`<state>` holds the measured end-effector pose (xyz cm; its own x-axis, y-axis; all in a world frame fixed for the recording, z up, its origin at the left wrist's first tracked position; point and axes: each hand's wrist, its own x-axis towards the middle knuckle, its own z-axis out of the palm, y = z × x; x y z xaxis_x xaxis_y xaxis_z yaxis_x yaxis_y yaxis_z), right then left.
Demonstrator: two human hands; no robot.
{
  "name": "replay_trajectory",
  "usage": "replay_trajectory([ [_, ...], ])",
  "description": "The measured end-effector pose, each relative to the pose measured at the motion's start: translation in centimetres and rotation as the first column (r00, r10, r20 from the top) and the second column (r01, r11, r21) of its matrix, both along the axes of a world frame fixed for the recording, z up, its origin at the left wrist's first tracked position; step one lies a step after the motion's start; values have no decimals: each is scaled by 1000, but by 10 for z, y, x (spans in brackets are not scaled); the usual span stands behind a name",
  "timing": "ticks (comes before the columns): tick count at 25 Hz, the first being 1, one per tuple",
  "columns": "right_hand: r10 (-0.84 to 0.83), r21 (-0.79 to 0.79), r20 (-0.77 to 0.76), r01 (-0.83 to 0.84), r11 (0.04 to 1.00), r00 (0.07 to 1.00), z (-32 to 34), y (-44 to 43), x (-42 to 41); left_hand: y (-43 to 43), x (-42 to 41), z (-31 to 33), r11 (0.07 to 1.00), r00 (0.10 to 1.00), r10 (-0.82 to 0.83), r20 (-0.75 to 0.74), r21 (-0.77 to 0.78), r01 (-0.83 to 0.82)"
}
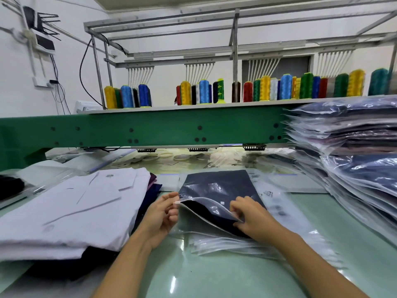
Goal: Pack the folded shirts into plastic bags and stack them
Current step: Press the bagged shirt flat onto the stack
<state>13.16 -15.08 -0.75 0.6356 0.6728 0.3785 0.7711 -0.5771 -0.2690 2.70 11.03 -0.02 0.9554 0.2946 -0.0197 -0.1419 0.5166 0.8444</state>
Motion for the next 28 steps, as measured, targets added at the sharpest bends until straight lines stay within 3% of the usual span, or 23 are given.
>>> replay_trajectory([
  [3, 77, 99, -79, -69, 993, 994, 9, 15, -13, -9, 1, 2, 981, 996, -23, 91, -188, 39],
  [5, 117, 170, -43, -108, 979, 992, 18, 30, -19, -17, 5, 4, 967, 994, -10, 110, -251, 37],
  [9, 121, 245, 148, -155, 957, 982, 43, 73, -29, -26, 16, 27, 948, 993, -61, 105, -306, 90],
  [13, 53, 279, 375, -167, 946, 925, 67, 96, -27, -25, 22, 57, 959, 993, -106, 54, -257, 116],
  [17, 13, 201, 552, -149, 968, 834, 82, 100, -23, -19, 25, 73, 971, 995, -94, 32, -216, 99],
  [28, 1, 27, 412, -14, 1000, 911, 84, 67, -17, -27, 34, 79, 899, 995, -102, 9, -427, 96],
])
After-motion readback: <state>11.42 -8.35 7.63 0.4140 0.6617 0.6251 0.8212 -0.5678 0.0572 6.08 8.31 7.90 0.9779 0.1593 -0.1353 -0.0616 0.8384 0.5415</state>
